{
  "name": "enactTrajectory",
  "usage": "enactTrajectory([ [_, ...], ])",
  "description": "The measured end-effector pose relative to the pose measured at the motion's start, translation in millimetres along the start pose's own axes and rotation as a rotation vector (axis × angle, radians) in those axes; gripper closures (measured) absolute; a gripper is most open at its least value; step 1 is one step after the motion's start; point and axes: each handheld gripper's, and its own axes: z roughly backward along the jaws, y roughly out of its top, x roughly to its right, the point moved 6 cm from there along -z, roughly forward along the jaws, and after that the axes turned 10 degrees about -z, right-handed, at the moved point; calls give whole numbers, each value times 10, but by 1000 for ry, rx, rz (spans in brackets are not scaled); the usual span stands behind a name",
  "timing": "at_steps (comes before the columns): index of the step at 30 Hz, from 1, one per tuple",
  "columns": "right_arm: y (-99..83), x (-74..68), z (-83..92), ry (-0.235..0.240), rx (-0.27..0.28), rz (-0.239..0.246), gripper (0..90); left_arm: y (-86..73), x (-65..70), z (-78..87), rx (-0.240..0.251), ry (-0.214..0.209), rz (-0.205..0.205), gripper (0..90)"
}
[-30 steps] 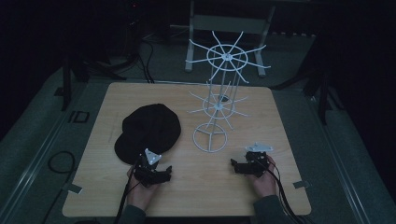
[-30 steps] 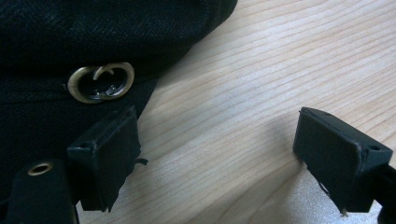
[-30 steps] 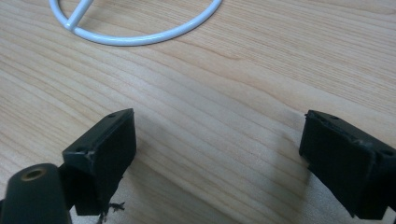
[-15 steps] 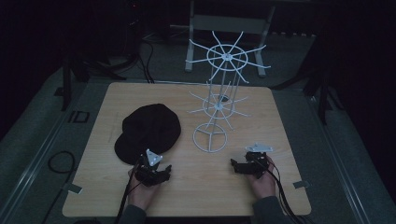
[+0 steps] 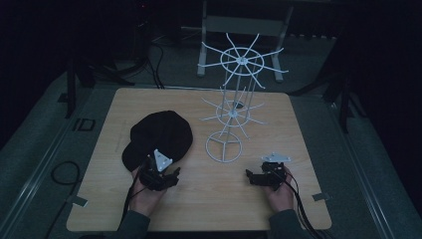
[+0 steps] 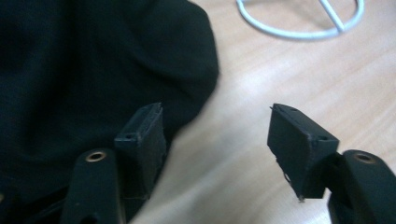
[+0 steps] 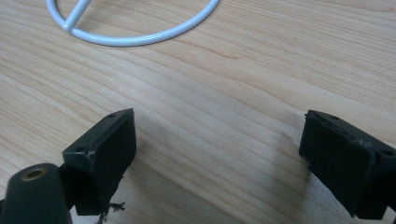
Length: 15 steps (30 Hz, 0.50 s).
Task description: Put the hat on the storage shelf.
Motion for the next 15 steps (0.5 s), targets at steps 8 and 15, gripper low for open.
enactTrajectory([
  [8, 1, -1, -1, 0, 1, -1, 107, 217, -309, -27, 26, 42, 12, 243],
  [15, 0, -1, 1, 0, -1, -2, 107, 352, -552, -252, -32, 91, 50, 108],
])
